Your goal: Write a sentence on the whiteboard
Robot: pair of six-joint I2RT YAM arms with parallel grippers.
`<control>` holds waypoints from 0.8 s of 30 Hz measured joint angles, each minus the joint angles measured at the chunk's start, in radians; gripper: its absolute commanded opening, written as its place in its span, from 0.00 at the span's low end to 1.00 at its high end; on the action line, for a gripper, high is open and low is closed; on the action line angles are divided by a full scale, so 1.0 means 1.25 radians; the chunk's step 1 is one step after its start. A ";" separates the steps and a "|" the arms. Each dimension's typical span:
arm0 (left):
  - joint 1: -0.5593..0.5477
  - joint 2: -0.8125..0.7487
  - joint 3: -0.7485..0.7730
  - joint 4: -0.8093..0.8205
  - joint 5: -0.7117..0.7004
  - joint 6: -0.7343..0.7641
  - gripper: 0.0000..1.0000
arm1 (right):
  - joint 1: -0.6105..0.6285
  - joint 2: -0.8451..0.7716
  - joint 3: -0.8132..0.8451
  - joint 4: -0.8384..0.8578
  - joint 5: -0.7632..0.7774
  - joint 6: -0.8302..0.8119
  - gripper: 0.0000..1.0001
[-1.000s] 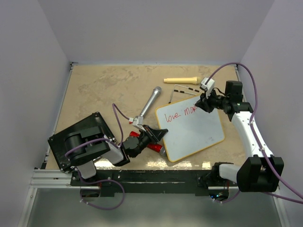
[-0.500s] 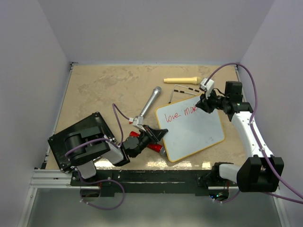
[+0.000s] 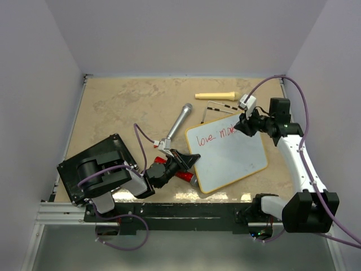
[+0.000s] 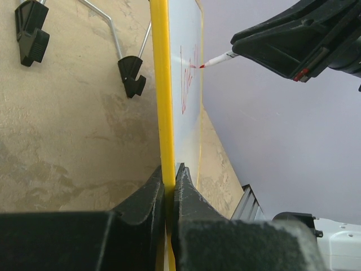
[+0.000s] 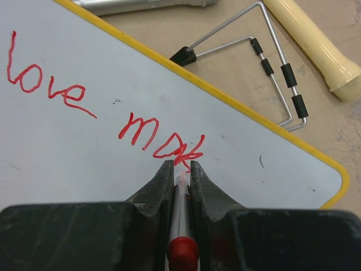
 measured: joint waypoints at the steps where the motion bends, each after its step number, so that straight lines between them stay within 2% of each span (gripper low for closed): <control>1: 0.000 0.000 0.000 0.000 0.001 0.000 0.00 | -0.001 -0.005 0.004 -0.006 -0.007 0.001 0.00; 11: 0.000 0.000 0.000 0.000 0.002 0.000 0.00 | -0.015 -0.056 0.034 -0.002 -0.051 0.013 0.00; 24: 0.000 0.000 0.000 0.000 0.002 0.000 0.00 | -0.117 -0.038 0.030 -0.001 -0.115 -0.012 0.00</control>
